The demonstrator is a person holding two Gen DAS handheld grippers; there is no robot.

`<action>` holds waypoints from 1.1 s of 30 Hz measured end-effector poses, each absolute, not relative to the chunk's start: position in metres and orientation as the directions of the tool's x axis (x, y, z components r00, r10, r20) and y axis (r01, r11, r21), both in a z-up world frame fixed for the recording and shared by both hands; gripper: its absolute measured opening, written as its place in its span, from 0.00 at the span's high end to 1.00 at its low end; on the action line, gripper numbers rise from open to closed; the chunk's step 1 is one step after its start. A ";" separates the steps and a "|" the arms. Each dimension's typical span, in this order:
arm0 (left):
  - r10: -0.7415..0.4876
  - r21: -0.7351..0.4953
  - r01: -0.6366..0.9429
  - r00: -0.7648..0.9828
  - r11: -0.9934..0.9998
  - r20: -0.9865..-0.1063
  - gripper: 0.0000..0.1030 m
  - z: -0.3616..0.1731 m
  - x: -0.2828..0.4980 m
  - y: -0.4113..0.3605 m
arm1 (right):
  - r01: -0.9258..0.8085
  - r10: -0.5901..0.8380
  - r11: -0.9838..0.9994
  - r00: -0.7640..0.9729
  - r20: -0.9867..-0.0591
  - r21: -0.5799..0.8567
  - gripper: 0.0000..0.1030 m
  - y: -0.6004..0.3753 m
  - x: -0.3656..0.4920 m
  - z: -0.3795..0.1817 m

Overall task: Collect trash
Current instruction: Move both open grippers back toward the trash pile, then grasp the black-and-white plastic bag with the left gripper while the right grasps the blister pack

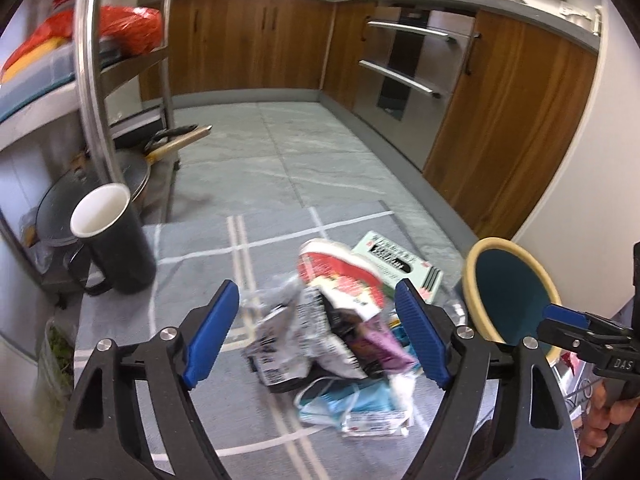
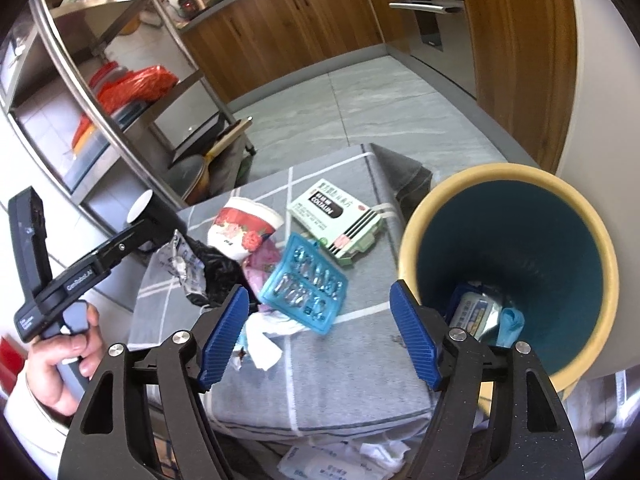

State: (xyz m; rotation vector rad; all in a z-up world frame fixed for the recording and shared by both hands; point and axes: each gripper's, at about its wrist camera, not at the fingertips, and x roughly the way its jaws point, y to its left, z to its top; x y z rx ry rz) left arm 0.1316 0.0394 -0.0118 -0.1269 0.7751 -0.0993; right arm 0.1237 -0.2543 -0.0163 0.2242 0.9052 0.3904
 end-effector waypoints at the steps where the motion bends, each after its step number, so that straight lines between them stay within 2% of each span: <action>1: -0.132 -0.154 0.033 0.704 0.988 -0.698 0.23 -0.014 0.132 0.043 | -0.238 0.422 0.907 0.551 -0.720 0.349 0.28 -0.251 0.124 -0.017; 6: -0.129 -0.173 0.001 0.670 0.985 -0.731 0.23 -0.030 0.134 0.055 | -0.254 0.421 0.907 0.532 -0.735 0.336 0.27 -0.237 0.126 -0.023; 21: -0.161 -0.163 0.046 0.555 0.986 -0.816 0.22 -0.071 0.152 0.034 | -0.272 0.422 0.906 0.509 -0.750 0.324 0.27 -0.221 0.130 -0.031; 23: -0.161 -0.158 0.054 0.549 0.986 -0.820 0.29 -0.074 0.151 0.032 | -0.272 0.423 0.905 0.508 -0.750 0.326 0.27 -0.220 0.130 -0.032; 30: -0.188 -0.202 0.032 0.527 0.979 -0.829 0.70 -0.070 0.144 0.043 | -0.278 0.427 0.903 0.502 -0.752 0.327 0.27 -0.216 0.130 -0.032; 33: -0.197 -0.232 0.000 0.528 0.973 -0.826 0.76 -0.067 0.142 0.053 | -0.275 0.427 0.903 0.502 -0.752 0.330 0.27 -0.217 0.130 -0.033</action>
